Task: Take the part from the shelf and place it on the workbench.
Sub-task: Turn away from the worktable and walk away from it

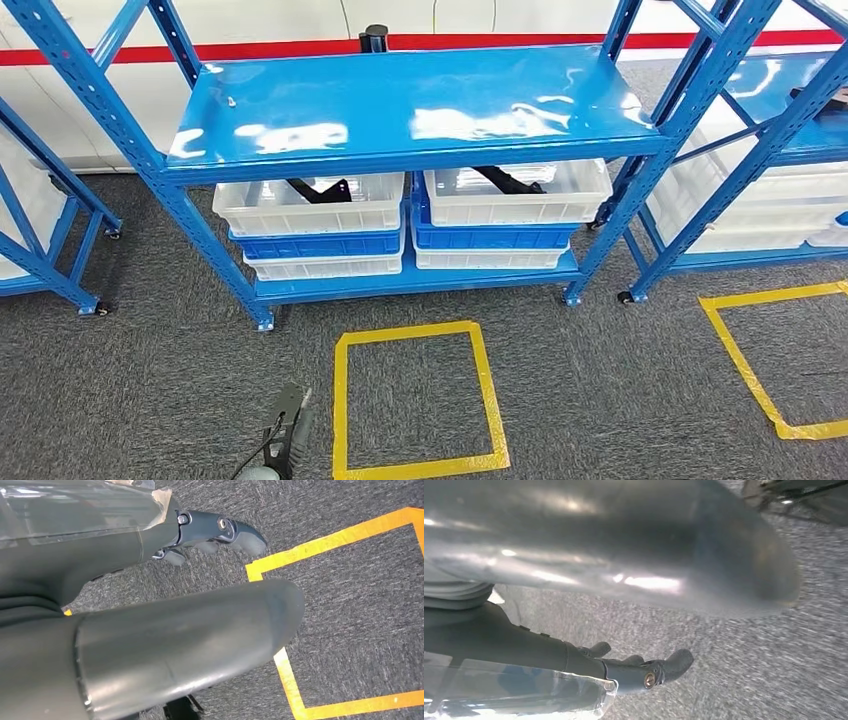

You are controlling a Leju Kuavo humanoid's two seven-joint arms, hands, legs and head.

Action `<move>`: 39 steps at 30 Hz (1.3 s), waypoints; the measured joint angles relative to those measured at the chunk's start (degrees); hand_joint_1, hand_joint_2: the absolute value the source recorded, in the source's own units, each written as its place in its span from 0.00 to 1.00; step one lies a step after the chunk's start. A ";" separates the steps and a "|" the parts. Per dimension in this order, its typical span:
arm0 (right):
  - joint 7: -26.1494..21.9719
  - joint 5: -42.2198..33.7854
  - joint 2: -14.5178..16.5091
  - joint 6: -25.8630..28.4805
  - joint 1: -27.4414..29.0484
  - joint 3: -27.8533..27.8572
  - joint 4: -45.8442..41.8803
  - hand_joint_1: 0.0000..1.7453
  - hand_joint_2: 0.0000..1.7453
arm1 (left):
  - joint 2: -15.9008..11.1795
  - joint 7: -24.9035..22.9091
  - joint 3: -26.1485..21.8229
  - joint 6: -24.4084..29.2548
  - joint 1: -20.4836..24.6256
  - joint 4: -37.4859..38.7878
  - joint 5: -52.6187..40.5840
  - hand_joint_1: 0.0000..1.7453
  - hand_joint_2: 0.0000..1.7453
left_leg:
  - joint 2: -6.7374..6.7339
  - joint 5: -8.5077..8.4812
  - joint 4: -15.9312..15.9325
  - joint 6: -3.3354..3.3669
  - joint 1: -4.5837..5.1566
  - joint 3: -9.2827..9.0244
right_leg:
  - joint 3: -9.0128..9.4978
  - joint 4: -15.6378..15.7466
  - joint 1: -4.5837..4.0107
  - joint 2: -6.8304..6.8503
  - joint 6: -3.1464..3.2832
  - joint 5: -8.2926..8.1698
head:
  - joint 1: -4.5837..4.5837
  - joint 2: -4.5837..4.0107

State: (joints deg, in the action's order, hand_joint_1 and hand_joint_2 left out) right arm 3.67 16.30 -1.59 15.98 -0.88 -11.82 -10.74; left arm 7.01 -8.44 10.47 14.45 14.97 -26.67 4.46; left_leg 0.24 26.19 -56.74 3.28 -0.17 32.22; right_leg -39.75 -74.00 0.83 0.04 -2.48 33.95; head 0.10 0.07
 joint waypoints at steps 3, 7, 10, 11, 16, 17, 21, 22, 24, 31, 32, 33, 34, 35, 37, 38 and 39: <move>0.11 0.14 -0.22 0.00 0.17 0.00 0.01 0.00 0.00 | 0.11 0.07 0.00 0.07 -0.14 0.01 0.16 0.00 0.00 | 0.32 1.02 -0.10 -0.47 -0.16 -1.28 | 1.48 6.60 0.46 0.03 -1.96 -4.87 | 0.10 0.00; 0.14 0.31 -0.34 -0.02 0.03 0.00 0.03 0.00 0.00 | 0.13 0.10 0.01 0.09 -0.04 0.00 0.27 0.00 0.00 | 0.30 2.62 -0.44 -1.74 0.17 -2.23 | 5.71 15.89 0.36 -0.08 -1.26 -8.56 | 0.18 0.00; 0.15 0.34 -0.33 -0.03 -0.02 0.00 0.03 0.00 0.00 | 0.18 0.11 0.02 0.09 0.04 -0.03 0.31 0.00 0.00 | 0.21 3.47 -0.97 -2.51 -0.14 -2.28 | 6.22 16.02 0.52 -0.13 0.27 -8.18 | 0.04 0.00; 0.15 0.36 -0.35 -0.03 -0.01 0.00 0.03 0.00 0.00 | 0.18 0.13 0.02 0.10 0.08 -0.03 0.33 0.00 0.00 | 0.16 4.36 -2.60 -2.80 -0.25 -1.56 | 6.50 16.07 0.70 -0.12 0.69 -8.01 | -0.07 0.00; 0.16 0.50 -0.46 -0.04 -0.06 0.00 0.03 0.00 0.00 | 0.10 0.17 0.02 0.10 -0.19 0.00 0.87 0.00 0.00 | 0.01 8.67 -17.39 -3.43 -0.46 8.06 | 7.46 16.08 0.52 -0.12 1.85 -6.99 | -0.37 0.00; 0.16 0.51 -0.45 -0.05 -0.03 0.00 0.03 0.00 0.00 | 0.09 0.21 0.02 0.10 -0.23 0.01 0.93 0.00 0.00 | 0.01 6.77 -15.95 -3.26 -0.45 8.05 | 7.81 16.08 0.47 -0.14 1.82 -6.74 | -0.38 0.00; 0.23 0.54 -0.43 -0.10 -0.14 0.00 0.03 0.00 0.00 | 0.02 0.38 0.03 0.10 -0.13 0.01 1.06 0.00 0.00 | -0.05 -0.36 -2.66 -2.10 -0.05 2.56 | 9.11 16.18 0.09 -0.23 1.09 -5.58 | -0.34 0.00; 0.24 0.56 -0.42 -0.16 -0.23 0.00 0.03 0.00 0.00 | 0.00 0.39 0.03 0.10 -0.10 0.01 1.14 0.00 0.00 | -0.05 -0.20 -1.72 -1.92 0.15 2.07 | 9.18 16.29 0.02 -0.22 0.77 -5.40 | -0.32 0.00; 0.27 0.61 -0.40 -0.32 -0.36 0.00 0.02 0.00 0.00 | -0.04 0.39 0.04 0.12 -0.10 0.00 1.33 0.00 0.00 | 0.00 -0.07 -1.20 -1.40 0.28 1.70 | 9.45 16.59 0.01 -0.15 0.11 -5.18 | -0.33 0.00; 0.40 0.68 -0.41 -0.41 -0.30 -0.02 0.02 0.00 0.00 | -0.08 0.40 0.04 0.11 -0.19 -0.02 1.60 0.00 0.00 | 0.07 0.71 0.14 0.01 0.08 -0.84 | -0.55 -0.34 0.09 -0.08 -0.45 -0.23 | 0.04 0.00; 0.44 0.68 -0.42 -0.42 -0.22 -0.02 0.02 0.00 0.00 | -0.07 0.39 0.04 0.11 -0.25 -0.02 1.62 0.00 0.00 | 0.18 1.05 0.13 -0.07 0.06 -1.27 | -0.69 0.65 0.17 -0.07 -1.05 -1.46 | 0.09 0.00; 0.47 0.68 -0.46 -0.42 -0.14 -0.02 0.03 0.00 0.00 | -0.05 0.39 0.04 0.11 -0.29 -0.02 1.62 0.00 0.00 | 0.29 1.46 0.12 -0.22 0.01 -1.82 | 0.37 4.01 0.29 -0.06 -1.74 -3.54 | 0.13 0.00; 0.49 0.68 -0.50 -0.42 -0.10 -0.02 0.03 0.00 0.00 | -0.04 0.39 0.04 0.11 -0.30 -0.01 1.62 0.00 0.00 | 0.36 1.91 0.10 -0.48 0.01 -2.32 | 2.07 8.56 0.45 -0.02 -2.31 -5.87 | 0.20 0.00; 0.49 0.69 -0.52 -0.42 -0.11 -0.02 0.03 0.00 0.00 | -0.04 0.39 0.04 0.11 -0.29 -0.01 1.63 0.00 0.00 | 0.38 2.42 0.03 -0.80 0.15 -2.62 | 3.77 12.38 0.49 0.00 -2.50 -7.61 | 0.31 0.00; 0.50 0.80 -0.51 -0.38 -0.22 -0.02 0.03 0.00 0.00 | -0.05 0.39 0.04 0.14 -0.23 -0.01 1.72 0.00 0.00 | 0.34 3.21 -0.08 -1.39 0.46 -2.83 | 5.51 16.03 0.46 -0.04 -1.69 -8.92 | 0.30 0.00; 0.53 0.89 -0.49 -0.33 -0.27 -0.02 0.03 0.00 0.00 | -0.05 0.39 0.04 0.15 -0.20 -0.02 1.80 0.00 0.00 | 0.32 3.46 -0.07 -1.60 0.54 -2.87 | 5.66 15.97 0.31 -0.10 -1.03 -8.69 | 0.23 0.00; 0.56 0.99 -0.44 -0.25 -0.33 -0.02 0.02 0.00 0.00 | -0.05 0.38 0.04 0.16 -0.17 -0.02 1.88 0.00 0.00 | 0.31 3.68 -0.04 -1.82 0.44 -3.00 | 5.74 15.98 0.42 -0.15 -0.46 -8.51 | 0.11 0.00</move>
State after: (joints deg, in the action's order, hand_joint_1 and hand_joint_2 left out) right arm 4.22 17.29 -2.03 15.72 -1.21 -11.85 -10.72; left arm 6.96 -8.05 10.51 14.61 14.80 -26.69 6.34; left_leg 0.55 29.86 -56.77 1.46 0.27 29.21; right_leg -34.01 -58.02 1.25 -0.11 -2.94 25.43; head 0.21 0.07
